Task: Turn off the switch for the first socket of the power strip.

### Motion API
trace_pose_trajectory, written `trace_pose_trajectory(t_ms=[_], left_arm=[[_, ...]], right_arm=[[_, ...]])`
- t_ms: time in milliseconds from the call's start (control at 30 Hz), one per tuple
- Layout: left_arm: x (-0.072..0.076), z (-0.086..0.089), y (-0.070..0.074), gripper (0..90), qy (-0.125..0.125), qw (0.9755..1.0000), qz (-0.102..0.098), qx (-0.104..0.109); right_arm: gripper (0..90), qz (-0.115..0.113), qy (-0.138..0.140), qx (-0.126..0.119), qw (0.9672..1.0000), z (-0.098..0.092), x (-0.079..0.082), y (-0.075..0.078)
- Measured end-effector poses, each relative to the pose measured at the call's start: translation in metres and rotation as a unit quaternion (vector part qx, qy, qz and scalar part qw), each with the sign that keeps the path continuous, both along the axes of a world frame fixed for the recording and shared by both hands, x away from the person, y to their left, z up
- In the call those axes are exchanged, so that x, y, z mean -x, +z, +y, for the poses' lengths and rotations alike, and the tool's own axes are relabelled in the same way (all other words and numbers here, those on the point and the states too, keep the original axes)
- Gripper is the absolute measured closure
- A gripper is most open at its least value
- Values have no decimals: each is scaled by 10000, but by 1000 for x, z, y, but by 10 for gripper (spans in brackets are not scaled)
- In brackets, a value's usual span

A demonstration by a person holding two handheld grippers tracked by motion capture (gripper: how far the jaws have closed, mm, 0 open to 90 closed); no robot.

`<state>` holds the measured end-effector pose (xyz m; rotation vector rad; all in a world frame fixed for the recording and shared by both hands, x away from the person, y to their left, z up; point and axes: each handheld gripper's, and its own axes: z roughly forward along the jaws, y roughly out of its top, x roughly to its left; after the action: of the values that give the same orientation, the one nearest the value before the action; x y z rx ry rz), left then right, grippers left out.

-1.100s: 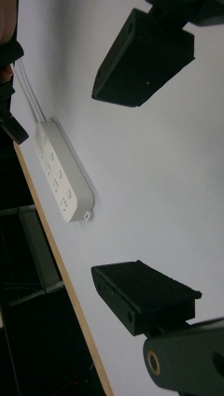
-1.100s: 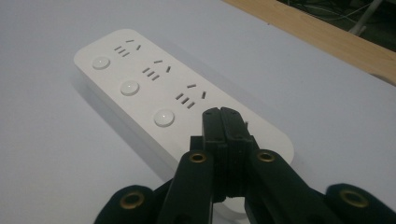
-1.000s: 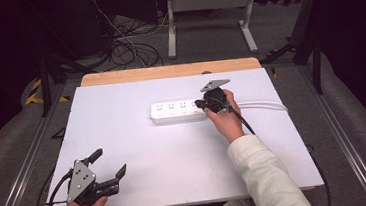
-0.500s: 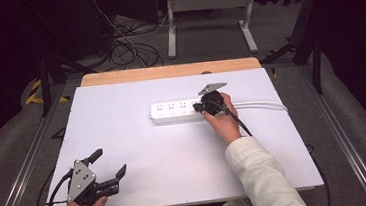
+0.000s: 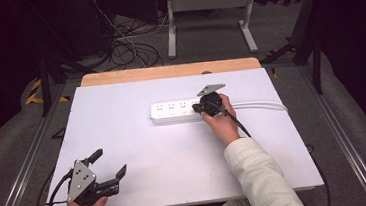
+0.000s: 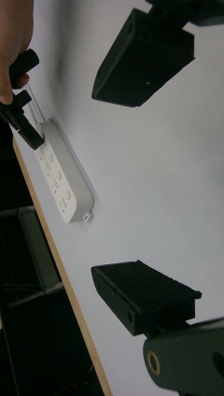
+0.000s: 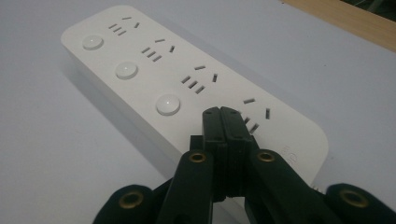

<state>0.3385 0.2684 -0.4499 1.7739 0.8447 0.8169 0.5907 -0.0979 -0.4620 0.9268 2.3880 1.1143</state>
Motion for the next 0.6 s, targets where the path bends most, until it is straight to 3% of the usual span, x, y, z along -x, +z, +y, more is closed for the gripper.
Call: trace_pose_trajectory(t_ms=[233,467,600], left_arm=[[0,0,0,150,-1,10000,-18,-19],[1,0,0,151,-5,10000,-11,11],[1,0,0,151,-8,10000,-13,2]], right_arm=[[900,-63,-24,26,10000,1,1,-2],[900,-23,-84,-165,9998,-2,2,-4],[900,-46,-85,-132,9999,-1,2,-4]])
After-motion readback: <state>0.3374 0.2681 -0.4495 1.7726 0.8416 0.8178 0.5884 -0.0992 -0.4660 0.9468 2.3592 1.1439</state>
